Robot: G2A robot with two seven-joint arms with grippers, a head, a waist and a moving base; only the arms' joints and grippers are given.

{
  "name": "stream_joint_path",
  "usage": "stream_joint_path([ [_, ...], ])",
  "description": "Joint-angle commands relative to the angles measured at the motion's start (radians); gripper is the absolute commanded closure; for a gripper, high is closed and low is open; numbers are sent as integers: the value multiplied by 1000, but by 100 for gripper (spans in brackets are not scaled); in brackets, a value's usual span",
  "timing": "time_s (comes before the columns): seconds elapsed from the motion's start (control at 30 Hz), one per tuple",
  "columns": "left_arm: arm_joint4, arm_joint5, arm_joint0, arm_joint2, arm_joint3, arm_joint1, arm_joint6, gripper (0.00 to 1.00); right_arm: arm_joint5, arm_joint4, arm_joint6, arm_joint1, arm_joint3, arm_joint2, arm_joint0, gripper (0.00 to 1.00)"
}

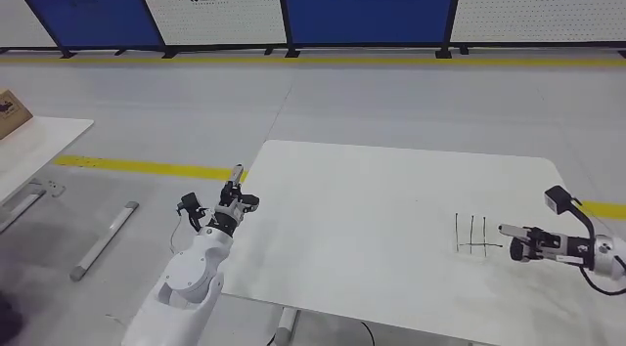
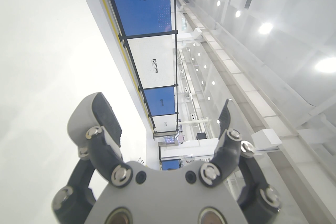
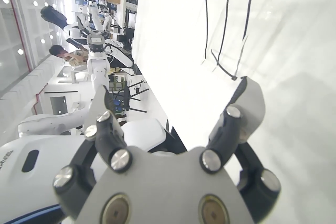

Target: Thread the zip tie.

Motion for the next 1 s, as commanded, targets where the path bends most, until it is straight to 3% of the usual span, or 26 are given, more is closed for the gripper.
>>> stream_joint_path([
  [0.0, 0, 0, 0, 0, 0, 0, 0, 0, 1, 4, 0, 1, 26, -26, 23, 0],
  [0.17, 0, 0, 0, 0, 0, 0, 0, 0, 19, -10, 0, -7, 124, -118, 104, 0],
  [0.3, 0, 0, 0, 0, 0, 0, 0, 0, -16, 26, 0, -20, 193, -177, 147, 0],
  [0.7, 0, 0, 0, 0, 0, 0, 0, 0, -16, 26, 0, -20, 193, -177, 147, 0],
  [0.8, 0, 0, 0, 0, 0, 0, 0, 0, 18, -15, -54, -26, 192, -198, 149, 0],
  [0.97, 0, 0, 0, 0, 0, 0, 0, 0, 23, -16, -46, -34, 224, -216, 171, 0],
])
